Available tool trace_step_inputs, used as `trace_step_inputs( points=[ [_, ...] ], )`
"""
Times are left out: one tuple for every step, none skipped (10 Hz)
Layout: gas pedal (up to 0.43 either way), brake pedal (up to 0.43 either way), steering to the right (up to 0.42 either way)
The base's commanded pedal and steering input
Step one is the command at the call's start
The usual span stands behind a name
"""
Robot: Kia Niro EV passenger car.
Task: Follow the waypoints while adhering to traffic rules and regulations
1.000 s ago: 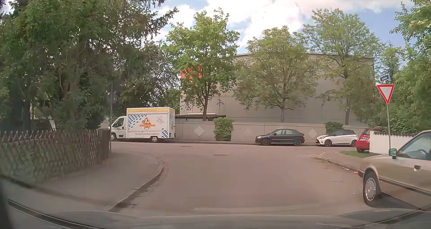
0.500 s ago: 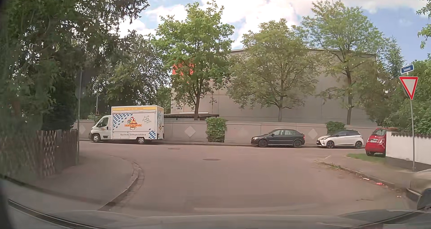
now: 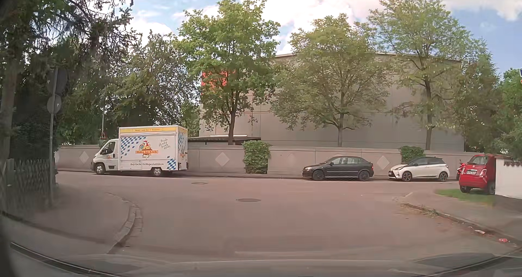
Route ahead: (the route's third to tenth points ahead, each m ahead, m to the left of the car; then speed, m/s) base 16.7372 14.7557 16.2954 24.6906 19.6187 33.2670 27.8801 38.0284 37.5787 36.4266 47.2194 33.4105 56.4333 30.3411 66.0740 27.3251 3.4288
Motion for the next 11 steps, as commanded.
trace_step_inputs(
  points=[
    [0.000, 0.177, -0.038],
    [0.000, 0.177, -0.051],
    [0.000, 0.171, -0.059],
    [0.000, 0.171, -0.070],
    [0.000, 0.171, -0.083],
    [0.000, 0.165, -0.095],
    [0.000, 0.159, -0.114],
    [0.000, 0.159, -0.133],
    [0.000, 0.152, -0.143],
    [0.000, 0.128, -0.150],
    [0.000, 0.128, -0.150]
  ],
)
